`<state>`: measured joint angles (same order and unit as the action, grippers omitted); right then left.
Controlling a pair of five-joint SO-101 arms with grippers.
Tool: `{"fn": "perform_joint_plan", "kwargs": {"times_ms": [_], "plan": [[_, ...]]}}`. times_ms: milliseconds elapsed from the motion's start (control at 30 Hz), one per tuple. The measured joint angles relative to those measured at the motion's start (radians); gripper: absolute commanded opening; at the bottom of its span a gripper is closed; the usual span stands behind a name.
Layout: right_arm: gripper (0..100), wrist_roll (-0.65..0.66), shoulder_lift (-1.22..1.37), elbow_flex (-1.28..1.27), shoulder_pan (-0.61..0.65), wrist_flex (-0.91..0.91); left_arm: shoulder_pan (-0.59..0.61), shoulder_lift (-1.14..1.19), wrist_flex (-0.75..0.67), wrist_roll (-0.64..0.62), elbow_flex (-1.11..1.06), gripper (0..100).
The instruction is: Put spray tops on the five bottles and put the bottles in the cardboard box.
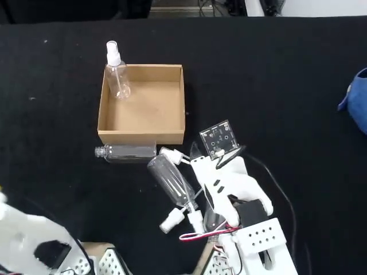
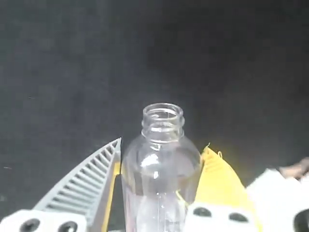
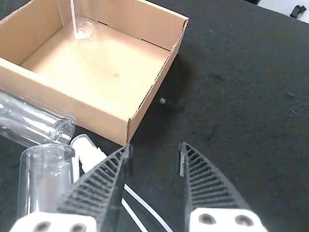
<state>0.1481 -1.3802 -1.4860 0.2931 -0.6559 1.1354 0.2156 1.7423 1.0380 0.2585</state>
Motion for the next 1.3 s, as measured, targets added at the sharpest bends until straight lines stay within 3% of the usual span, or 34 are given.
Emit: {"fn": "perform_joint_plan", "kwargs": {"times_ms": [200, 433, 567, 733, 1033, 1300], "plan": [[13.4, 0.0, 0.0, 0.0, 0.0, -0.012, -0.124, -0.359, -0.153, -0.049, -0.45, 3], [13.4, 0.0, 0.0, 0.0, 0.0, -0.058, -0.399, -0.873, -0.405, -0.367, -0.937, 3], [13.4, 0.0, 0.0, 0.0, 0.0, -0.058, -0.555, -1.152, -0.528, -0.565, -1.102, 3], [13.4, 0.0, 0.0, 0.0, 0.0, -0.058, -0.666, -1.419, -0.634, -0.778, -1.232, 3], [13.4, 0.002, 0.006, 0.103, 0.0, -0.19, -0.769, -1.774, -0.845, -1.011, -1.53, 3], [13.8, 0.002, 0.245, 0.241, 0.0, -0.218, -0.801, -2.016, -0.896, -1.039, -1.752, 3]]}}
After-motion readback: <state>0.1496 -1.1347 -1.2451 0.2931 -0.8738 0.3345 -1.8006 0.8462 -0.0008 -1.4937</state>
